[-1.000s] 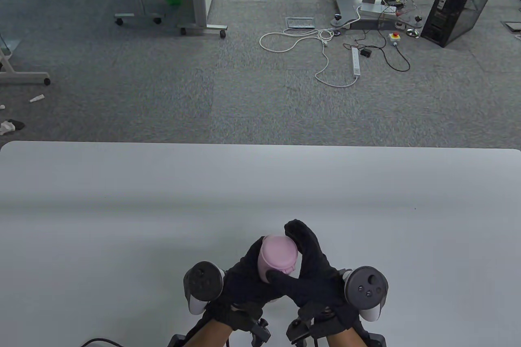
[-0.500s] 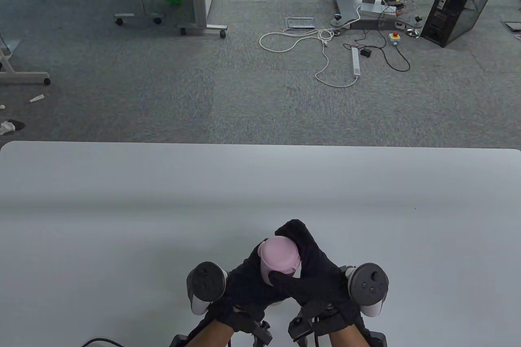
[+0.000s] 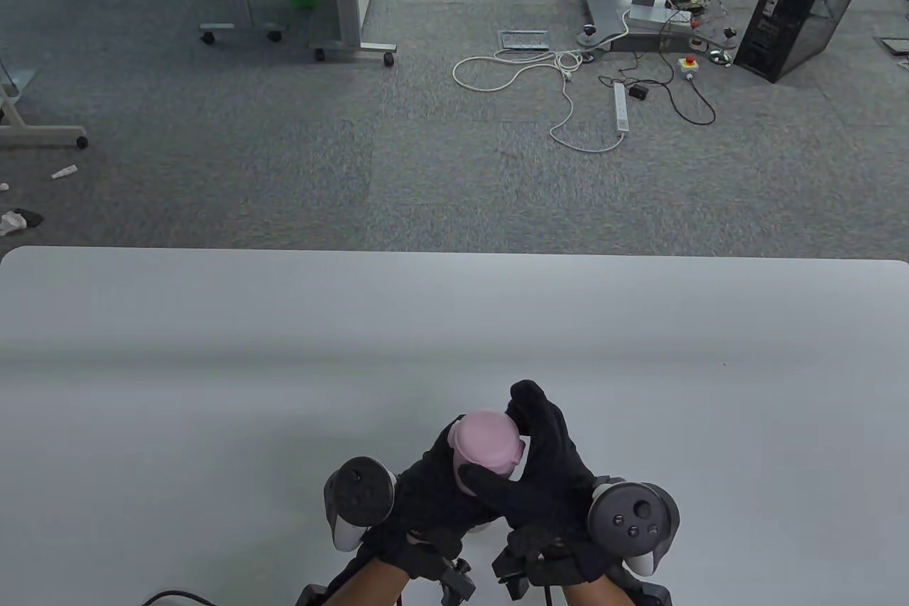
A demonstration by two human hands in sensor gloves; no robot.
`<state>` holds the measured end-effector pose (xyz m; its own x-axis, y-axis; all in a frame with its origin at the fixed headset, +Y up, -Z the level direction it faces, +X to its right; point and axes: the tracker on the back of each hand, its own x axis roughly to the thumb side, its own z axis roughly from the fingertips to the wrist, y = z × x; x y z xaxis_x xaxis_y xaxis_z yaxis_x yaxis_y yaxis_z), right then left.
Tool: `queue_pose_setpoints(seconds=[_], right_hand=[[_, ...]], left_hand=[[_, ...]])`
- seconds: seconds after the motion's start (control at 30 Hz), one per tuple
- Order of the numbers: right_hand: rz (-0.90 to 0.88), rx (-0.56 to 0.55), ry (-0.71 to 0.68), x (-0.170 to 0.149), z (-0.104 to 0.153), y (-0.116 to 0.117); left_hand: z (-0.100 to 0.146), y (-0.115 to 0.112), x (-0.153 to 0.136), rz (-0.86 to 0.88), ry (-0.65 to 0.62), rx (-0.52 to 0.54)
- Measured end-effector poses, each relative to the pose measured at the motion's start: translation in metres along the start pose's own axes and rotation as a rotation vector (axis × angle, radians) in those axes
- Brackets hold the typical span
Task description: Open thermos by twisting cap
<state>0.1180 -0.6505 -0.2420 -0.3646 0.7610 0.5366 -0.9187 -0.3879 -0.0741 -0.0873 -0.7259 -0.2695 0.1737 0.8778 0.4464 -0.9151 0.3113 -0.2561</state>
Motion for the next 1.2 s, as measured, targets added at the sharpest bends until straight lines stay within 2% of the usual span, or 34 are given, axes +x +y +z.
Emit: queue_pose_setpoints(seconds=[0.23,0.33,0.63,0.8,1.0,1.1,1.2], right_hand=[[-0.243,0.121,0.019,-0.012,-0.005,0.002],[-0.202,0.137,0.005,-0.009,-0.004,0.004],[0.103,0.020,-0.021,0.006,0.001,0.011],[-0.062,0.074,0.013,-0.003,-0.002,0.007],[-0.308,0.217,0.043,-0.014,-0.007,0.004],[-0.276,0.252,0.032,-0.011,-0.007,0.004],[-0.190,0.218,0.028,-0.005,-0.004,0.006]], left_hand=[[0.000,0.001,-0.001,0.026,0.004,-0.001],[0.000,0.003,0.000,0.020,0.005,0.014],[0.000,0.001,0.005,-0.022,-0.013,0.009],[0.000,0.002,0.003,-0.016,-0.001,0.008],[0.000,0.001,0.002,0.008,-0.007,-0.005],[0.000,0.000,0.001,0.011,-0.003,0.002],[0.000,0.002,0.002,0.008,-0.001,0.027]])
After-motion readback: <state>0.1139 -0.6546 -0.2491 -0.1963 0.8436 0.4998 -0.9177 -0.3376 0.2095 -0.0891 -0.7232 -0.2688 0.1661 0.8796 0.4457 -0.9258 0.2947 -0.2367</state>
